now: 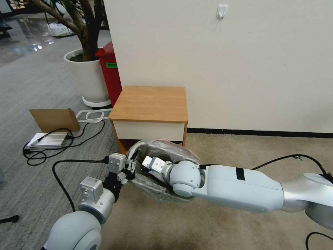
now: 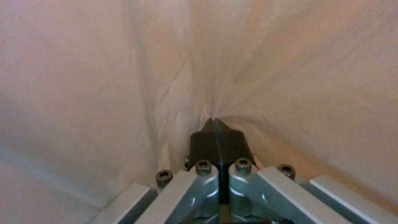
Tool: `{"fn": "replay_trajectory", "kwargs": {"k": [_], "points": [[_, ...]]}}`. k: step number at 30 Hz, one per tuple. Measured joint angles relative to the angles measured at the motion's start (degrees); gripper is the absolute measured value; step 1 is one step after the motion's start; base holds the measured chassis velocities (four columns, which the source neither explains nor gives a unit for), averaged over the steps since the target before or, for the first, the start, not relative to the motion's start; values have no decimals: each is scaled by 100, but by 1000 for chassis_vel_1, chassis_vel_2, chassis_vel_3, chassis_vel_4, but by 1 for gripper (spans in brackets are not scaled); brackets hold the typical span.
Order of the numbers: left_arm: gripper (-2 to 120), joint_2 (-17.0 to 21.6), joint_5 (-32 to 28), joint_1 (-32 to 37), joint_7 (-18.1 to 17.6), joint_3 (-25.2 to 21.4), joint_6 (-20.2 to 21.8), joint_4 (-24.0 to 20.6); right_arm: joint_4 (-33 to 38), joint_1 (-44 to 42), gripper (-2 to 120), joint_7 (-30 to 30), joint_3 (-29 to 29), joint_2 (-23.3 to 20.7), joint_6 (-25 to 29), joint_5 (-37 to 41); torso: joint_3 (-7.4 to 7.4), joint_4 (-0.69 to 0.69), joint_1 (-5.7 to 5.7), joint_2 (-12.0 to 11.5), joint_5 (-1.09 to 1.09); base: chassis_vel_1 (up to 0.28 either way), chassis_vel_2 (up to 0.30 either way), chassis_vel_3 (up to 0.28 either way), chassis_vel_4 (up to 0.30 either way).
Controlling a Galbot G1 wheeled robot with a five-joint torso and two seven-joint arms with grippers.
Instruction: Pick up the garbage bag from the table and place it over the trash can.
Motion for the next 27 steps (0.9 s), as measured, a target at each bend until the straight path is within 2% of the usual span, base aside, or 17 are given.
{"fn": "replay_trajectory", "kwargs": {"k": [7,12,17,20,27], "points": [[6,13,-10,10,63,-52,0,-13,-55,0,0,7,-1,36,0,88,0,0,0,0,0,0,0,0,0],[6,-14,-187,27,45,-117,-14,98,124,-38,0,63,241,-8,-1,287,0,0,0,0,0,0,0,0,0],[6,-53,-538,-33,-137,-128,-27,286,295,-13,0,131,429,-83,1,547,0,0,0,0,0,0,0,0,0],[6,-74,-1011,-244,-403,-56,-14,497,428,5,0,141,475,-169,5,812,0,0,0,0,0,0,0,0,0],[6,-134,-1346,-468,-544,1,46,778,540,-62,0,142,556,-293,8,900,0,0,0,0,0,0,0,0,0]]}}
